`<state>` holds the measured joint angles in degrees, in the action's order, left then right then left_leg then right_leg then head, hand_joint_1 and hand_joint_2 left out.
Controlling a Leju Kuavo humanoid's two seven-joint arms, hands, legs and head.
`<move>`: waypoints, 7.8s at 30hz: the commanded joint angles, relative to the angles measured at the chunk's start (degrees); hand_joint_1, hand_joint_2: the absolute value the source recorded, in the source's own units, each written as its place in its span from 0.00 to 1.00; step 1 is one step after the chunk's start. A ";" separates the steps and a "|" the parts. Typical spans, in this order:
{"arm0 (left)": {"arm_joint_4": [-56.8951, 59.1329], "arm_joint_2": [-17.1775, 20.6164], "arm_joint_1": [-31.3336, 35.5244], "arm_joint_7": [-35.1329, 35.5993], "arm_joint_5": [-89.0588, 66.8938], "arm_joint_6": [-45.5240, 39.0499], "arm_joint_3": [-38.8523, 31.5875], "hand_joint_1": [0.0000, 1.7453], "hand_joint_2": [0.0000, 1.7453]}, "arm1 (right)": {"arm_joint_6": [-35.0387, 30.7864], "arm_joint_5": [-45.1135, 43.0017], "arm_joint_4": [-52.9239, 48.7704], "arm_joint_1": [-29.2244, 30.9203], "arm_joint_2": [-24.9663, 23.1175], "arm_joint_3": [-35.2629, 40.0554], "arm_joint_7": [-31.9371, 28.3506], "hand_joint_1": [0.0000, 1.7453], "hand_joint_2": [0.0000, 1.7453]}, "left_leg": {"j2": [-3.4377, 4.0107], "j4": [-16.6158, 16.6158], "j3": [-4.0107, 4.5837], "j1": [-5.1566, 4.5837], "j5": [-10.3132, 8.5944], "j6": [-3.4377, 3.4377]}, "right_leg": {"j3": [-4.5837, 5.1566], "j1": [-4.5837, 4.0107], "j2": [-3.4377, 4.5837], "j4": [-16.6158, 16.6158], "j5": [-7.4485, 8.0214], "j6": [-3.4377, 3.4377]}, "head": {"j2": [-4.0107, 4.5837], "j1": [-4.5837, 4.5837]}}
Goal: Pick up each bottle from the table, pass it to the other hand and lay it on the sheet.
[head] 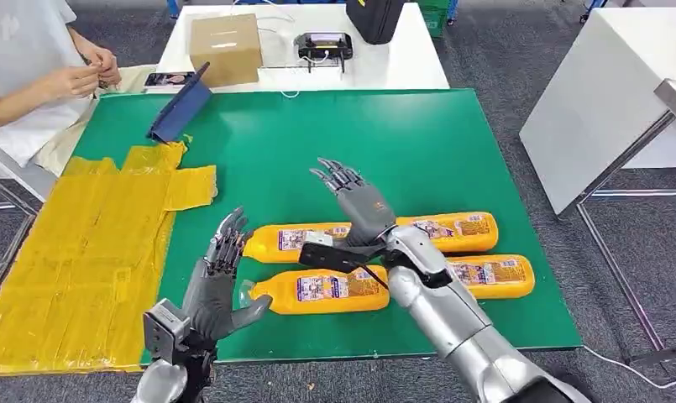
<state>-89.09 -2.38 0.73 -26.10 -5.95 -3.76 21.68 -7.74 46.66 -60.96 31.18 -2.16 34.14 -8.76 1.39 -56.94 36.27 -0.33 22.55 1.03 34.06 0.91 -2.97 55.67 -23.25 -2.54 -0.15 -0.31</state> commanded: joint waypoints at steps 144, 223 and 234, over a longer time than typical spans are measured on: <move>2.15 2.79 12.30 1.26 -1.44 -8.69 5.22 1.00 1.00 | -17.20 -23.13 -14.64 -22.18 -3.44 6.24 -18.62 0.77 1.00 | -0.31 0.02 -0.04 0.10 0.11 -0.13 | -0.05 -0.09 -0.11 -0.04 -0.13 0.11 | 0.00 0.00; 3.15 2.31 11.12 0.94 -23.24 -23.21 -8.71 0.00 1.00 | 10.87 11.41 8.62 4.69 21.51 -2.71 2.41 0.00 1.00 | -0.31 -0.08 -0.21 0.02 -0.06 -0.14 | -0.30 0.02 0.09 0.03 0.09 0.16 | 0.00 -0.02; 4.32 2.05 11.71 1.03 -20.67 -22.36 -6.37 0.00 1.00 | 11.15 9.55 15.03 5.92 21.08 0.06 2.39 0.00 1.00 | -0.31 -0.05 -0.22 0.03 -0.07 -0.14 | -0.25 -0.01 0.10 0.04 0.09 0.15 | 0.00 0.02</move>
<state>-86.03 -0.37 11.39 -26.23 -27.98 -27.04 12.77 3.45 56.81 -55.48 32.94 19.30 29.81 -6.60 1.04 -56.97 36.34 -0.36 22.32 0.97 34.09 0.92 -3.23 55.74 -23.06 -2.47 -0.15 -0.28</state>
